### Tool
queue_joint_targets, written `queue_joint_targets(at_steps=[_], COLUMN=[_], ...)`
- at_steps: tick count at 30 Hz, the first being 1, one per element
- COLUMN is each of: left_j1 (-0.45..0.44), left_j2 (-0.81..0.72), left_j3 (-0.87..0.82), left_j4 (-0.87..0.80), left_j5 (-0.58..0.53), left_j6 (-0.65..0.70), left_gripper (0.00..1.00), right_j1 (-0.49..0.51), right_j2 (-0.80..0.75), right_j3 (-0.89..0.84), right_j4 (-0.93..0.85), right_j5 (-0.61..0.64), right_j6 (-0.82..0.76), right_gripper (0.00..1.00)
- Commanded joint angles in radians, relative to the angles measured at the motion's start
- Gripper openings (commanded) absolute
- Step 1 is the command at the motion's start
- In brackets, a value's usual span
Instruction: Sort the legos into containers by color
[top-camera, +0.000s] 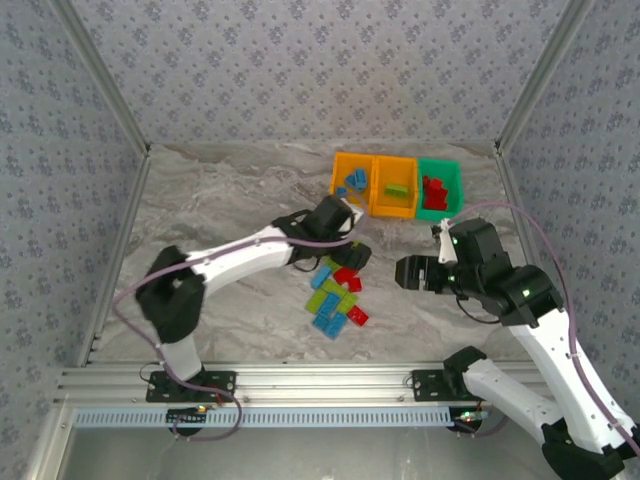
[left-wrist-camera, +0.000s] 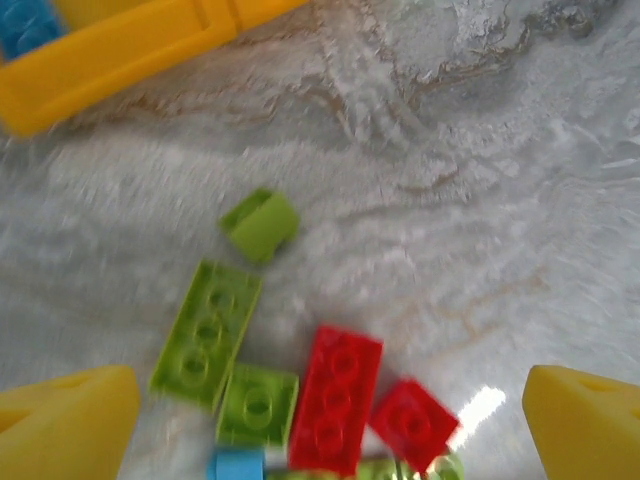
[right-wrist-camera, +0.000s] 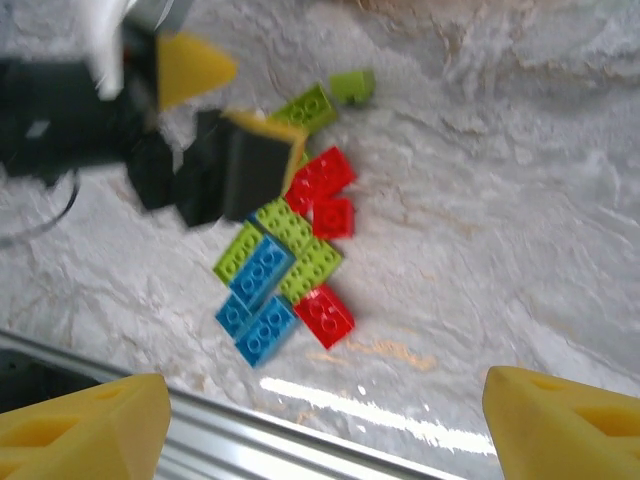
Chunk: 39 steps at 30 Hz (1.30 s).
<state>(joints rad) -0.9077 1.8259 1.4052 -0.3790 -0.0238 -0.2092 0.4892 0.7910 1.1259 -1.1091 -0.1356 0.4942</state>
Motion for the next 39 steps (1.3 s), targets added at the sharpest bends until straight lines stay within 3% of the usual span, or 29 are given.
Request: queue_joint_targets(at_steps=[1, 5, 9, 12, 14, 20, 25, 35, 39], left_j1=[0.004, 0.006, 0.007, 0.009, 0.013, 0.015, 0.016, 0.010, 0.006], left_j2=[0.156, 0.297, 0.383, 0.415, 0.428, 0.421, 0.394, 0.158, 0.173], left_j3=[0.168, 0.299, 0.362, 0.374, 0.377, 0.311, 0.264, 0.193, 0.269], left_j4=[-0.104, -0.121, -0.117, -0.108, -0.119, -0.110, -0.092, 0.062, 0.127], left_j5=[-0.041, -0.082, -0.133, -0.162, -0.163, -0.190, -0.178, 0.012, 0.003], left_j6=[0.201, 0.241, 0.234, 0.217, 0.213, 0.218, 0.199, 0.083, 0.057], left_gripper=[0.98, 0.96, 0.83, 0.68, 0.59, 0.49, 0.28, 0.21, 0.21], right_j1=[0.015, 0.015, 0.015, 0.015, 0.015, 0.015, 0.015, 0.015, 0.015], right_j2=[-0.041, -0.064, -0.062, -0.065, -0.065, -0.076, -0.073, -0.088, -0.095], right_j3=[0.003, -0.002, -0.007, -0.020, -0.029, -0.049, -0.059, -0.064, -0.065], right_j4=[-0.109, -0.117, -0.121, -0.111, -0.107, -0.092, -0.058, 0.006, 0.009], right_j5=[0.043, 0.065, 0.073, 0.068, 0.067, 0.060, 0.040, 0.031, 0.048], right_j6=[0.037, 0.029, 0.019, 0.019, 0.020, 0.032, 0.044, 0.092, 0.107], right_gripper=[0.84, 0.85, 0.86, 0.86, 0.86, 0.86, 0.86, 0.86, 0.86])
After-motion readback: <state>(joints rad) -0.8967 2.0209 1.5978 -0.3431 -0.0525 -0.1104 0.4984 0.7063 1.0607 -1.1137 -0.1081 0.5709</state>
